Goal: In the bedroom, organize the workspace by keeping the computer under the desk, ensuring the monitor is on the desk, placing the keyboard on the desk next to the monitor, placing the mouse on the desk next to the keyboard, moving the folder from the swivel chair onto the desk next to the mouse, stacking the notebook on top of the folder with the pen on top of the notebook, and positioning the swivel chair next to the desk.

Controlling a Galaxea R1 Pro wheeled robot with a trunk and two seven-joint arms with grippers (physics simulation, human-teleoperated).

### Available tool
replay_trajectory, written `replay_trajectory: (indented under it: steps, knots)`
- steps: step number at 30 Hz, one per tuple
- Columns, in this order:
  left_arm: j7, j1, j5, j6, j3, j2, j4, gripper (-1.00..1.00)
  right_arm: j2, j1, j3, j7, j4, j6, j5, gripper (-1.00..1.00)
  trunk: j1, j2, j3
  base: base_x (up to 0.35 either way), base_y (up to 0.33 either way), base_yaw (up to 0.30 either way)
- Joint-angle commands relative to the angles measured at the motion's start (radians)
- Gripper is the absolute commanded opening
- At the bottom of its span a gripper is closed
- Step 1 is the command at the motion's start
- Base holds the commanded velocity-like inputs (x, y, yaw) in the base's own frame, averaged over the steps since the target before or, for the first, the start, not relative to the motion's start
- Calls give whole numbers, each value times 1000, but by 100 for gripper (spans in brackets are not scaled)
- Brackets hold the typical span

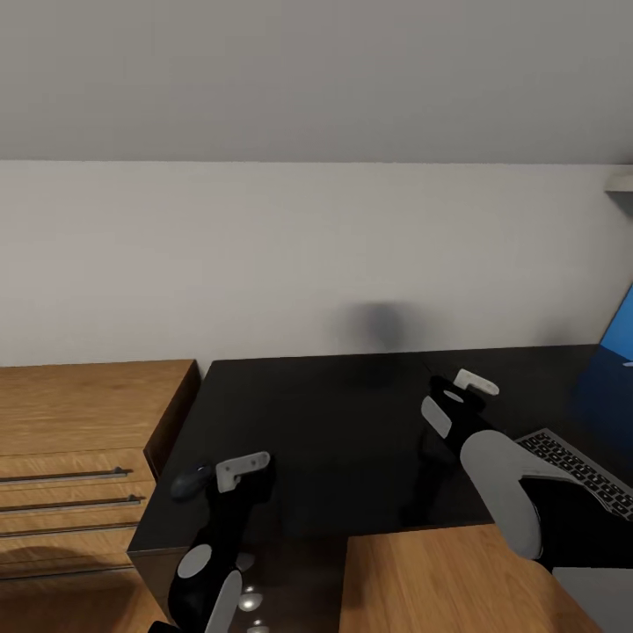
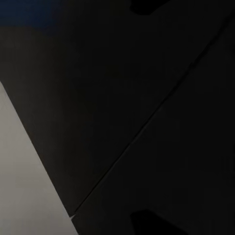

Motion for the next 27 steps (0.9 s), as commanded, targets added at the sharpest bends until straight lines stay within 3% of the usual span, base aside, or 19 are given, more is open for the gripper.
replay_trajectory:
  steps: [1, 13, 27]
  knots:
    - [8, -1, 9, 3, -2, 0, -1, 100, 0, -1, -4, 1, 0, -7, -6, 100, 0, -1, -1, 0, 0, 0]
    - [8, -1, 9, 2, 2, 0, -1, 100, -1, -1, -5, 1, 3, -6, -7, 100, 0, -1, -1, 0, 0, -17]
    - [8, -1, 9, 2, 3, 0, -1, 100, -1, -1, -5, 3, 9, -5, -7, 100, 0, -1, -1, 0, 0, -227]
